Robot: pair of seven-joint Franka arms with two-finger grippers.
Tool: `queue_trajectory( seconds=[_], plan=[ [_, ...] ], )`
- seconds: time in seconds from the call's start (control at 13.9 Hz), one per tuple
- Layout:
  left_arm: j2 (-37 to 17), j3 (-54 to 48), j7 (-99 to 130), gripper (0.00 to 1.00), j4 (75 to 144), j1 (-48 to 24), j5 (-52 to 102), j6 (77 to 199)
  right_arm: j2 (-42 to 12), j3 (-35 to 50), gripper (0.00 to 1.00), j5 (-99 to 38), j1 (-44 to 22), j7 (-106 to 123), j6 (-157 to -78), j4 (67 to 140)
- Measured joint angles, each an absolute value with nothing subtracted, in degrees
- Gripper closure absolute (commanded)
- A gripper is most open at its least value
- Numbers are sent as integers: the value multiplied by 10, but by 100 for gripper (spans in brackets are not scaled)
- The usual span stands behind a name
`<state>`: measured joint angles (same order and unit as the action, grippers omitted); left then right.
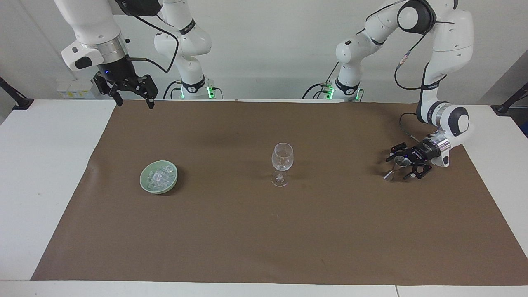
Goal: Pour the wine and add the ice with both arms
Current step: 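Close the left gripper around the silver jigger cup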
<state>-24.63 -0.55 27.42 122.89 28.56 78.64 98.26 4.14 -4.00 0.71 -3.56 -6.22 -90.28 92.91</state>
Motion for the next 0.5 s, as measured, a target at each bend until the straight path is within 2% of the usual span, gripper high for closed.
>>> queue_trajectory(
  seconds=[0.5],
  plan=[
    [-247, -5, 273, 34, 1229, 286, 791, 983, 41, -40, 0, 7, -36, -62, -903, 929]
  ],
)
